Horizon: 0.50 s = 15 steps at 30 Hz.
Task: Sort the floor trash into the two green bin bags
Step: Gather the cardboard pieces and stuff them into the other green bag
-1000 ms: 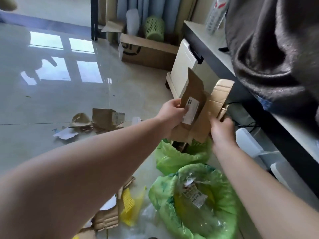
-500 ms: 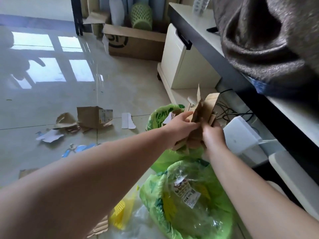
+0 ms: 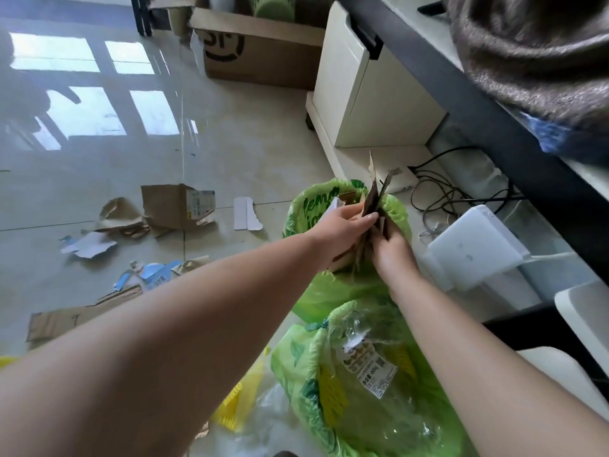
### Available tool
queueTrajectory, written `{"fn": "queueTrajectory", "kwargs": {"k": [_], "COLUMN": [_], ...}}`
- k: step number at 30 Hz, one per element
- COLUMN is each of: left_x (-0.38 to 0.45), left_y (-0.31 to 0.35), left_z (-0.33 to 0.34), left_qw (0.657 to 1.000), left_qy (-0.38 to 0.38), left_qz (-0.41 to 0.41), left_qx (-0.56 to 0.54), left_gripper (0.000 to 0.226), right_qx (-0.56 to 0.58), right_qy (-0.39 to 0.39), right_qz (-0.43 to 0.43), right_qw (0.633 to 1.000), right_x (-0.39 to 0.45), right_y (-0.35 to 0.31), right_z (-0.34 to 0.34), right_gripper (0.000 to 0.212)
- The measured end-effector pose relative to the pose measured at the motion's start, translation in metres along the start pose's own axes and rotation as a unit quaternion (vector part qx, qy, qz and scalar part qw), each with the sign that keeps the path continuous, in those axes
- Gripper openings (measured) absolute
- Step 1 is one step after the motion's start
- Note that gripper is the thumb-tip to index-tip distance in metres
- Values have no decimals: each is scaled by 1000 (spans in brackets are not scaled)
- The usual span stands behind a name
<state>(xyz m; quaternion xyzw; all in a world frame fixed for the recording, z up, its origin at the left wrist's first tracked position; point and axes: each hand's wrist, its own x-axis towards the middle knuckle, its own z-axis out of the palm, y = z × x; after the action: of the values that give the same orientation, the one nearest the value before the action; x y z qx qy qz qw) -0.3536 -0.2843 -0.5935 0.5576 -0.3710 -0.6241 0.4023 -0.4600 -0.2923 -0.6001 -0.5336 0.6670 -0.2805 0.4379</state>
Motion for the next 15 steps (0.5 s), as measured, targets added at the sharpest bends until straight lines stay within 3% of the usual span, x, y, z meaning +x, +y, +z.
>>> {"fn": "queueTrajectory", "kwargs": {"k": [4, 8, 15], "left_x": [-6, -30, -98], "left_y": [0, 2, 3], "left_z": [-5, -26, -84], "left_qw": [999, 998, 996], "left_qy": [24, 40, 87], "left_qz": [14, 18, -4], "left_qx": [39, 41, 21], "left_gripper": [60, 55, 47], "right_qx": [-66, -134, -215], "right_qy": [6, 15, 4], "right_qz": [15, -27, -132], "right_qw": [998, 991, 968], "right_x": [-2, -13, -65], "right_y": [-2, -16, -74], "right_z": [0, -12, -5], "right_gripper": [47, 57, 55]}}
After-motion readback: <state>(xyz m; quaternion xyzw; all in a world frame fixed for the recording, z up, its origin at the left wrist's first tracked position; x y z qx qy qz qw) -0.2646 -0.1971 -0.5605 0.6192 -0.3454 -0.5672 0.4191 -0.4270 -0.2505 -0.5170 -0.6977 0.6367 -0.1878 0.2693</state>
